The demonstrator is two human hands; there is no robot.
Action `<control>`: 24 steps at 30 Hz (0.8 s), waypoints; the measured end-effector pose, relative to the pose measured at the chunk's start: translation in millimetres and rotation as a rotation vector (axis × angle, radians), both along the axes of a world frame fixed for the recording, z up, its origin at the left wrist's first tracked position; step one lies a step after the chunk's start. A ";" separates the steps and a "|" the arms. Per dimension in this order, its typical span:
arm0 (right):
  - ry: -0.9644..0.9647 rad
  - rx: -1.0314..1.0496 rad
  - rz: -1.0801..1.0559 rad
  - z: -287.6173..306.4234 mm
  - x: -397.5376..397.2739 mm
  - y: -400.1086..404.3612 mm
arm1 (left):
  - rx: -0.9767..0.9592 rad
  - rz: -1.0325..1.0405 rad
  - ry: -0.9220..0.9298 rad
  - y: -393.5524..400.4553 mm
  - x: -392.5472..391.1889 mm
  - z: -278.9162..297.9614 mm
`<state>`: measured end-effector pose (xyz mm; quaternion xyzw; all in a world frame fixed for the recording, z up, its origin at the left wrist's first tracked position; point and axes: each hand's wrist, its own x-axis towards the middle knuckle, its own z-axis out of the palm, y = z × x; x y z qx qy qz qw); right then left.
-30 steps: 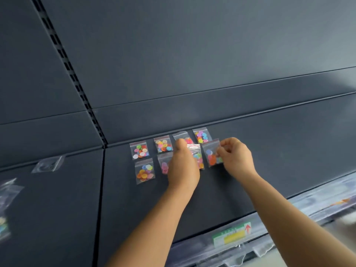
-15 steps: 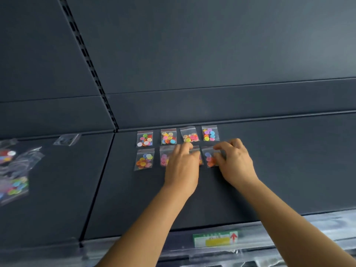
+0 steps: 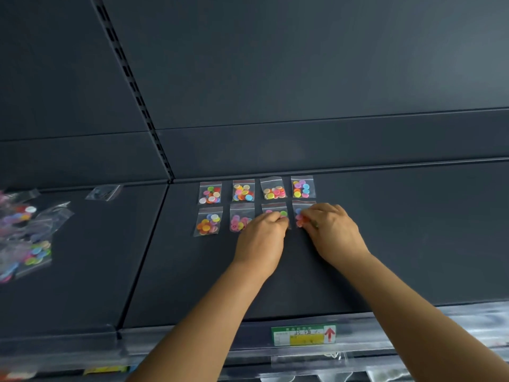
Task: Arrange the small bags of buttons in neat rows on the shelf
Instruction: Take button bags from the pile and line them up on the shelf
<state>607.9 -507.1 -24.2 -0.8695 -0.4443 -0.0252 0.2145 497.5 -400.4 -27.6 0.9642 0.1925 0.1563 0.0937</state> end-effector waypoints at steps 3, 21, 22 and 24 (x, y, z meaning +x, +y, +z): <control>0.009 -0.020 0.012 3.4 0.5 0.7 | -0.009 -0.018 0.015 1.8 0.3 1.8; -0.001 -0.108 0.016 22.5 -9.8 -4.8 | 0.036 0.018 -0.001 -4.2 -9.2 15.6; -0.005 -0.107 0.033 24.5 -13.5 -4.1 | 0.042 0.034 0.011 -6.3 -14.1 21.7; -0.006 -0.107 0.078 28.4 -22.1 -0.7 | 0.028 0.065 0.038 -6.6 -25.4 30.2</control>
